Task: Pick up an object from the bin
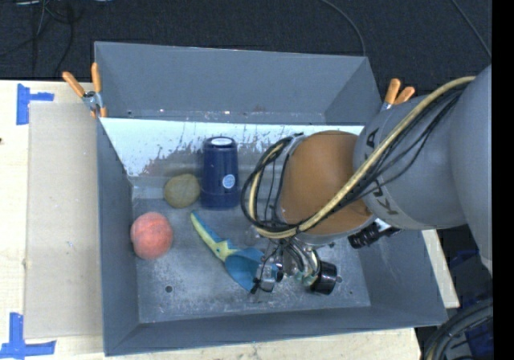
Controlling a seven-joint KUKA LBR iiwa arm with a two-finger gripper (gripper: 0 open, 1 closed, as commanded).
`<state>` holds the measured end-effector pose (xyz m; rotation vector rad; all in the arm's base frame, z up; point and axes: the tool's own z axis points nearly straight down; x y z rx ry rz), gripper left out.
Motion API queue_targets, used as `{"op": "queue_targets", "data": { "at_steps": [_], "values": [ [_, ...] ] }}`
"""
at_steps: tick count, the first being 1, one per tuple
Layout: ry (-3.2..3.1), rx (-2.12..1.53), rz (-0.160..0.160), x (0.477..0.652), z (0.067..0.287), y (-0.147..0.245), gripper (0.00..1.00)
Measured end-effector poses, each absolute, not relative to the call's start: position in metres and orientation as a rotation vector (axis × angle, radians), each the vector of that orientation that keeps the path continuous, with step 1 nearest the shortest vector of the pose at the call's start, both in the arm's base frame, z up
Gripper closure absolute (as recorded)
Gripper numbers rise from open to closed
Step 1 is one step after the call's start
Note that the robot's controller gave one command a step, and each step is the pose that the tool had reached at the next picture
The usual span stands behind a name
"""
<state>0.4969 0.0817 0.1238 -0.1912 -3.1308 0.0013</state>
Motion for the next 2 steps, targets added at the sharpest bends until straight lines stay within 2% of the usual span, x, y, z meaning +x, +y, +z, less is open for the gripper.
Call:
{"op": "queue_targets", "data": {
  "at_steps": [1,2],
  "values": [
    [-3.095,-0.469,0.003,0.504,0.084,0.079,0.00],
    [-3.076,-0.623,-0.002,0.492,0.073,0.072,1.00]
  ]
}}
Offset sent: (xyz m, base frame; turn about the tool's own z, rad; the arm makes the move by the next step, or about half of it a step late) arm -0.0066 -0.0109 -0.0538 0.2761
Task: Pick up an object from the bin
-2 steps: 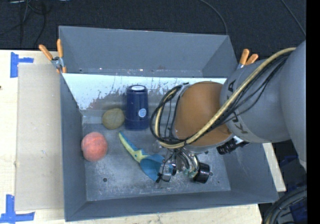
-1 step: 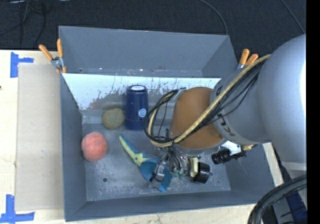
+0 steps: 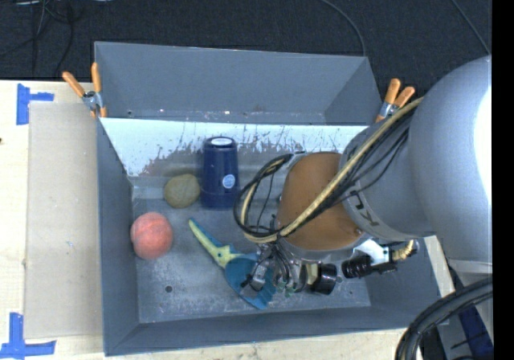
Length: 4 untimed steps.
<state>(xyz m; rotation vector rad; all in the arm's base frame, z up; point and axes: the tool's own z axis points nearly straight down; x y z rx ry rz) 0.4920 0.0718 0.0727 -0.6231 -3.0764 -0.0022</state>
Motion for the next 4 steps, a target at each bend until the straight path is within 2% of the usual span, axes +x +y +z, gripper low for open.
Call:
{"op": "queue_targets", "data": {
  "at_steps": [1,4],
  "values": [
    [-3.076,-0.624,-0.002,0.492,0.073,0.072,1.00],
    [-3.071,-0.622,0.001,0.490,0.109,0.071,1.00]
  ]
}}
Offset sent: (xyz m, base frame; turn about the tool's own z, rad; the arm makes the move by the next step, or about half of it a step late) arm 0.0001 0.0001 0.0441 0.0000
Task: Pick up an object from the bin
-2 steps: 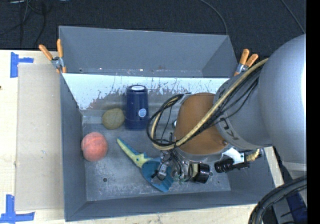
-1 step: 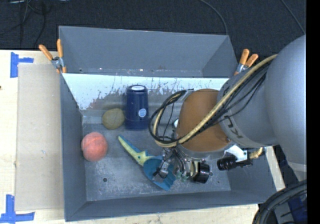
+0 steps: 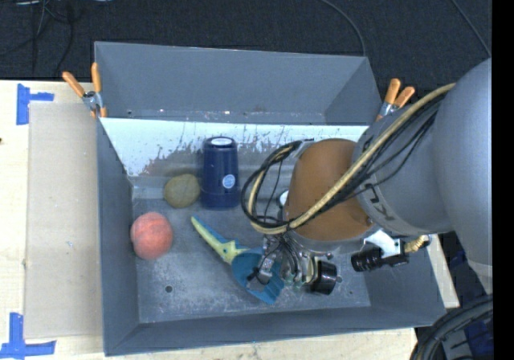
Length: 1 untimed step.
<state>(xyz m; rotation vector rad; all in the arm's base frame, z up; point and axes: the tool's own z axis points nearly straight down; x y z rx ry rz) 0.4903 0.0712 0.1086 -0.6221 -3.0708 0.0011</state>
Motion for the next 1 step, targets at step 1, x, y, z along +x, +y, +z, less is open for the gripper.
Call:
{"op": "queue_targets", "data": {
  "at_steps": [1],
  "values": [
    [-3.067,-0.620,0.003,0.4894,0.1211,0.0711,1.00]
  ]
}}
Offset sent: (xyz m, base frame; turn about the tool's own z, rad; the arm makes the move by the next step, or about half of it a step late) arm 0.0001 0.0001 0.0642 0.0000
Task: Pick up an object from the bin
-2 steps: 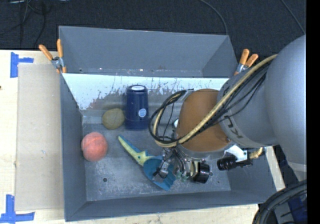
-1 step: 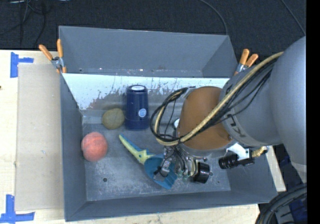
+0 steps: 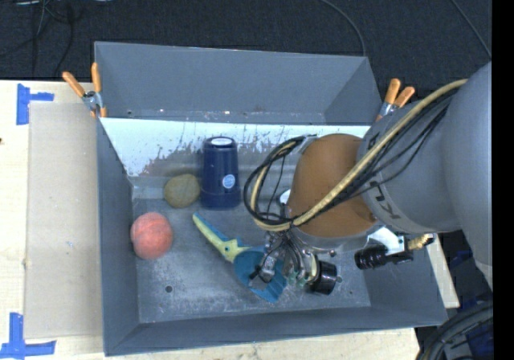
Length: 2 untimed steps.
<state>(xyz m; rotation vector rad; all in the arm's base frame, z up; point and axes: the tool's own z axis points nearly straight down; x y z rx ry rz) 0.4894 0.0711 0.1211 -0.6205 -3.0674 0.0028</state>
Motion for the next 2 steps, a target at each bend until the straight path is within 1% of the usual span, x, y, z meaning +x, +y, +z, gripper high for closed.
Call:
{"op": "queue_targets", "data": {
  "at_steps": [2],
  "values": [
    [-3.067,-0.619,0.003,0.489,0.153,0.071,1.00]
  ]
}}
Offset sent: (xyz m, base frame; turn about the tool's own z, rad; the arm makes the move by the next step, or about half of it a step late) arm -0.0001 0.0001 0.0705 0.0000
